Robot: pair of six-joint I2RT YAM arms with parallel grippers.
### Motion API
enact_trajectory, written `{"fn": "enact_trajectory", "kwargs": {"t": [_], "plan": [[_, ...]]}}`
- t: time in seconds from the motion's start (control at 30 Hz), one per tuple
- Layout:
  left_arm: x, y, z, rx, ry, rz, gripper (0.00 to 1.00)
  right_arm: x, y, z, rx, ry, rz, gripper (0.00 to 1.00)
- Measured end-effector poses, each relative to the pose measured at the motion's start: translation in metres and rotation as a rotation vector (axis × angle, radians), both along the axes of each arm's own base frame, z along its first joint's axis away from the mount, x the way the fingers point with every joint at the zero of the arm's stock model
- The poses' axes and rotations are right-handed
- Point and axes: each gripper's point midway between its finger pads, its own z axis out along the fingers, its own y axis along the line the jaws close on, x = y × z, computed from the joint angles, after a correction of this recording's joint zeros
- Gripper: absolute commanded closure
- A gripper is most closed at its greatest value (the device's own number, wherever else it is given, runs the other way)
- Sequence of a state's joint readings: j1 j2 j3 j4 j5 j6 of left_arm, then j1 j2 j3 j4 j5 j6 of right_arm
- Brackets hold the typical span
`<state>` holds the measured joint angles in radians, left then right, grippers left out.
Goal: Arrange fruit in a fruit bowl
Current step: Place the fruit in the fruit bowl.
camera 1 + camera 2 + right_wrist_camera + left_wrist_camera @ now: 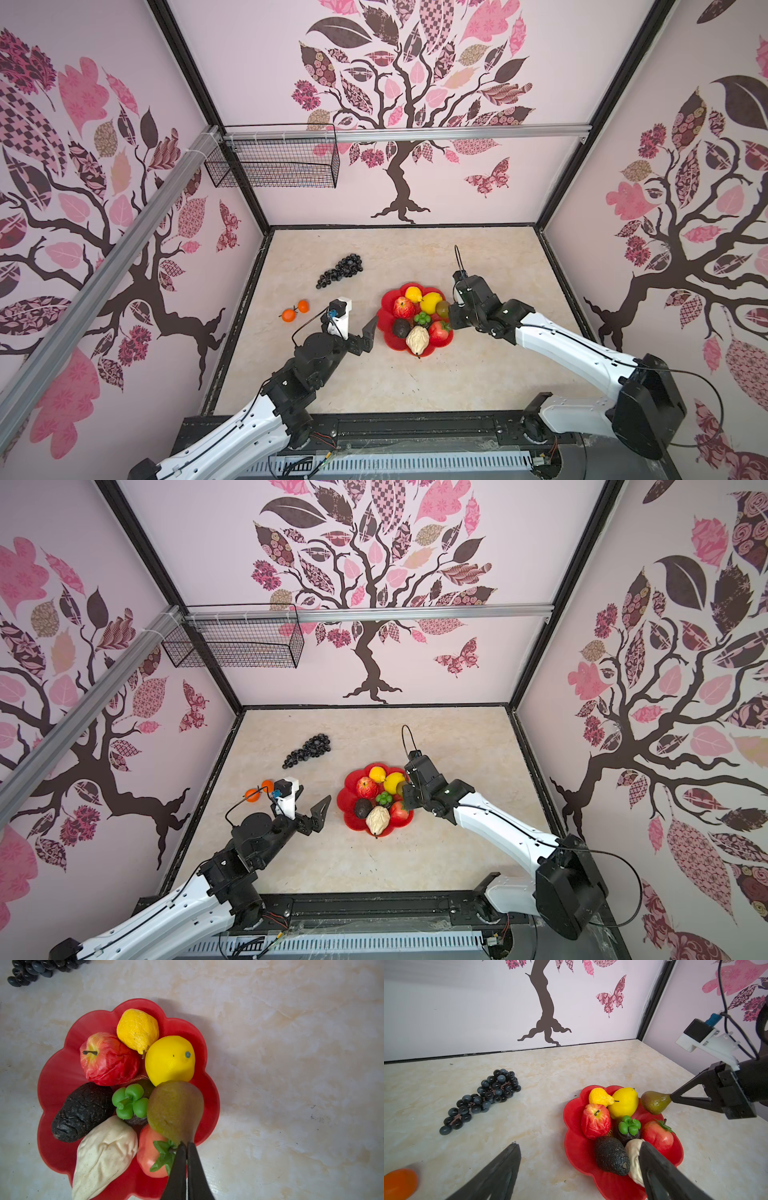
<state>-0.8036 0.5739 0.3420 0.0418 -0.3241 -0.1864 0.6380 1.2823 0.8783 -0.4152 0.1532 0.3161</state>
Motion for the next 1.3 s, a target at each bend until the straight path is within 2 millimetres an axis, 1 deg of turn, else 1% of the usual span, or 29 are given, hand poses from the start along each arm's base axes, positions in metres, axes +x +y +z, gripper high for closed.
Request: {"fn": "enact_trajectory", "kwargs": {"t": [0.53, 0.83, 1.03, 1.17, 1.3], "plan": [[-0.001, -0.001, 0.0, -0.002, 0.0, -0.008, 0.08, 0.004, -0.006, -0.017, -0.057, 0.027, -0.021, 0.95], [-0.001, -0.002, -0.001, 0.002, 0.005, -0.011, 0.08, 0.003, -0.005, -0.023, -0.06, 0.047, -0.016, 0.91], [-0.001, -0.002, -0.002, 0.005, 0.007, -0.011, 0.08, 0.002, -0.004, -0.027, -0.061, 0.061, -0.011, 0.85], [0.0, -0.002, -0.003, 0.008, 0.008, -0.012, 0.08, 0.002, -0.003, -0.03, -0.066, 0.068, -0.008, 0.76], [0.0, -0.003, -0.004, 0.013, 0.011, -0.012, 0.08, 0.001, -0.004, -0.03, -0.066, 0.071, -0.008, 0.72]]}}
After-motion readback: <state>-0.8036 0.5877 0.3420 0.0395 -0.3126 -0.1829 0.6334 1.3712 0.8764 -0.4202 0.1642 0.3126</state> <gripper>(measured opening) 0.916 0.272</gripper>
